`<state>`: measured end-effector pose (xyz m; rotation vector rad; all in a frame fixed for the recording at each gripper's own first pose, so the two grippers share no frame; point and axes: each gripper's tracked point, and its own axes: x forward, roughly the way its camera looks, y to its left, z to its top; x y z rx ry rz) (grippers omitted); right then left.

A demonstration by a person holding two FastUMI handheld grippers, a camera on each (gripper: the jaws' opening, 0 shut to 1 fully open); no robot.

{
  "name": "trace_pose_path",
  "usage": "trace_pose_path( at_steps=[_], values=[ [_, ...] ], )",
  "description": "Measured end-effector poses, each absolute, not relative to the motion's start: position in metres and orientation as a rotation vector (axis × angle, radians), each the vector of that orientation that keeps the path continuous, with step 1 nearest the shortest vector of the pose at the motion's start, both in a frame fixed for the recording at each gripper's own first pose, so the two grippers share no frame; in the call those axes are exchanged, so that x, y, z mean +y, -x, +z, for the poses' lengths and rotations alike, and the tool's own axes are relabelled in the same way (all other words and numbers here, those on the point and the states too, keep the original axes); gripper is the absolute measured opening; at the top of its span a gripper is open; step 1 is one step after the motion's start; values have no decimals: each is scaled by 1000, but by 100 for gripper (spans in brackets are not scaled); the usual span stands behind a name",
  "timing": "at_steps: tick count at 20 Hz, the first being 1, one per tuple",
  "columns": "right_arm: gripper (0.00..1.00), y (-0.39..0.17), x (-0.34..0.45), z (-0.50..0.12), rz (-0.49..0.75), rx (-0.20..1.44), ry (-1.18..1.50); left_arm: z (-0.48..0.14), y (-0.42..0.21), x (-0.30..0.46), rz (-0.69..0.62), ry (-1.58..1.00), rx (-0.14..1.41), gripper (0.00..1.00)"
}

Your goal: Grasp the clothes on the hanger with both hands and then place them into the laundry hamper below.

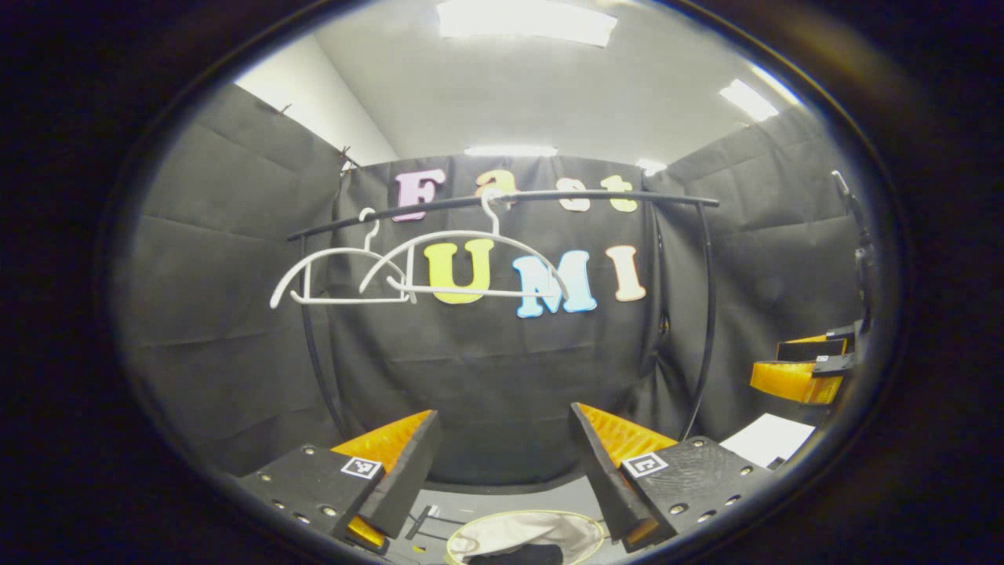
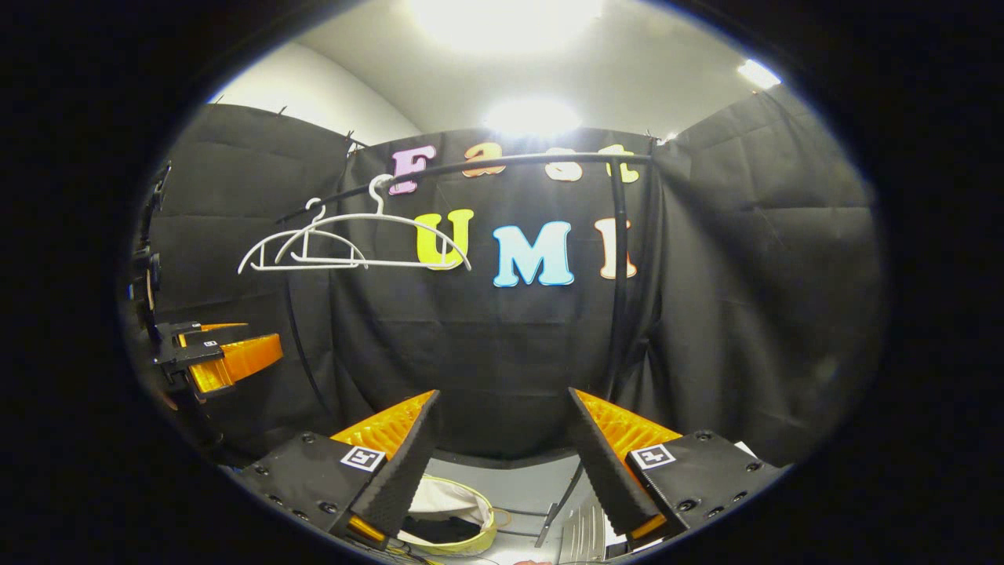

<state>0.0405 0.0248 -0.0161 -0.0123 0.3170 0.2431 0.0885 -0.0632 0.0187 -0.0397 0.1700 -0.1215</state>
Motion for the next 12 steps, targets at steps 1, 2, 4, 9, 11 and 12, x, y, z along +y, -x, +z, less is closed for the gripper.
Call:
trace_pose_path(
  at_steps=[1,2,4,9,11,12],
  values=[
    [92,-34,18,-8,238,298,8,29,-80,-61,-118,37,159,95],
    [92,-27,12,0,233,283,9,39,-73,-60,-115,30,148,95],
    [98,-14,1,11,223,265,4,55,-52,-62,-107,15,124,95],
    [98,13,-24,36,173,221,-38,71,-16,-54,-77,7,103,95],
    [92,21,-35,45,143,195,-41,78,-8,-51,-71,0,91,95],
    [92,24,-40,49,128,182,-37,80,-7,-49,-65,-7,83,95]
  ],
)
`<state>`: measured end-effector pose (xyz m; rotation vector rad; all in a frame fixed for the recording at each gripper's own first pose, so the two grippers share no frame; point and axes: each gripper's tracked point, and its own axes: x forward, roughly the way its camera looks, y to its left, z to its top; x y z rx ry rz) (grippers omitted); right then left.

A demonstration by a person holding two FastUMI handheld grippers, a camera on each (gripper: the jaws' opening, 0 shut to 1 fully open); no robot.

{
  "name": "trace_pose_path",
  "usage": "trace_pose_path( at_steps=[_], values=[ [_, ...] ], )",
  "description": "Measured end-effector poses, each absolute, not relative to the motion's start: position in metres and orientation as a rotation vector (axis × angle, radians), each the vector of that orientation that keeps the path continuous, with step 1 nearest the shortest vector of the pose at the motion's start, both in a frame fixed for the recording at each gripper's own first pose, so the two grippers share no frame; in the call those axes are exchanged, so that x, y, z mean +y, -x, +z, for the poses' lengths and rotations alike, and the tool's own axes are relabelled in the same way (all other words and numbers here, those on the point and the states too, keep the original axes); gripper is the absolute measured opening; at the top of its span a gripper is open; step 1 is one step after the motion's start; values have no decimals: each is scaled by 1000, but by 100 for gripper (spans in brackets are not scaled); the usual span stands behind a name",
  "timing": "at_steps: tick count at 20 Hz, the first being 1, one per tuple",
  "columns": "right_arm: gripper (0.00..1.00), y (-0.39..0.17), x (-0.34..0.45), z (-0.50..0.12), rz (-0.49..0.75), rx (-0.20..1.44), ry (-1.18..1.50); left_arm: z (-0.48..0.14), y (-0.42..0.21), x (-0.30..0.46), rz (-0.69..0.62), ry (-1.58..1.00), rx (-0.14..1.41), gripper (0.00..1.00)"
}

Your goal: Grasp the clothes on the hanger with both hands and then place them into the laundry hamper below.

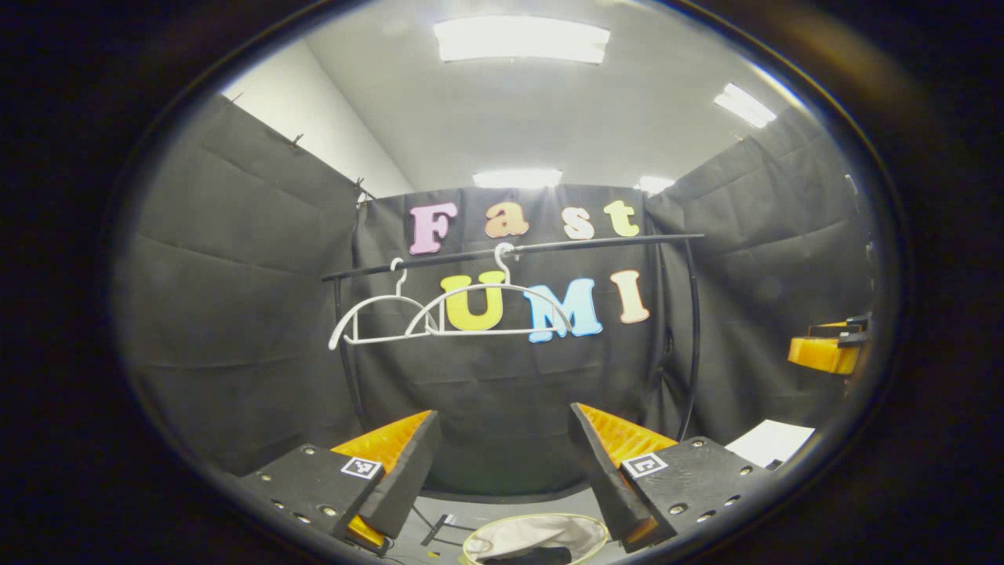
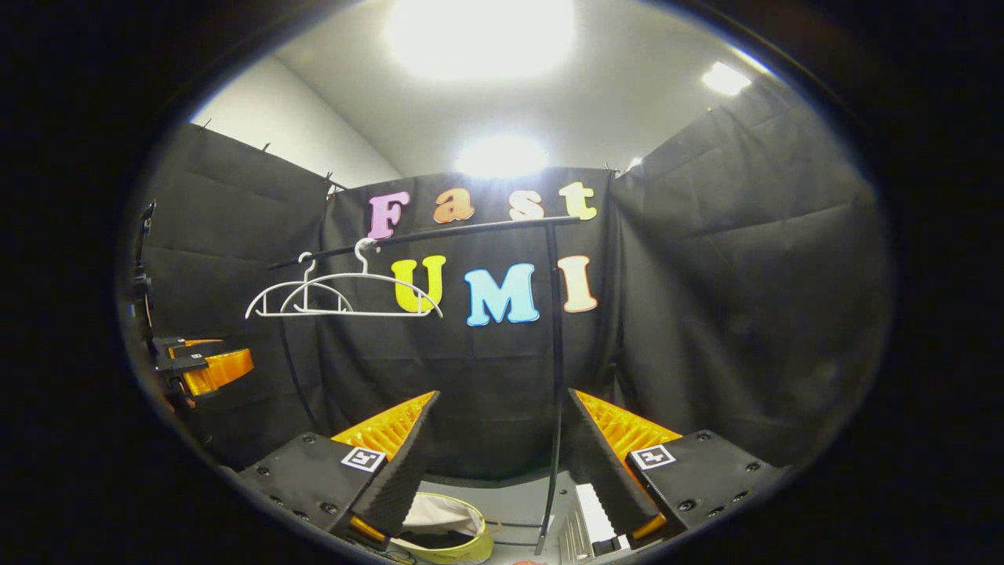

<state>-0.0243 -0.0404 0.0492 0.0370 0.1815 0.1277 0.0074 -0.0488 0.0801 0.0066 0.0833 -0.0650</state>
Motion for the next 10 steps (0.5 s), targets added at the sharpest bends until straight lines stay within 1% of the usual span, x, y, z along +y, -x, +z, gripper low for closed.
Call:
trace_pose_path(
  at_steps=[6,10],
  values=[
    [92,41,-64,72,72,105,-9,80,3,-43,-53,5,76,95],
    [92,40,-68,72,57,96,6,78,4,-40,-43,2,79,95]
  ],
)
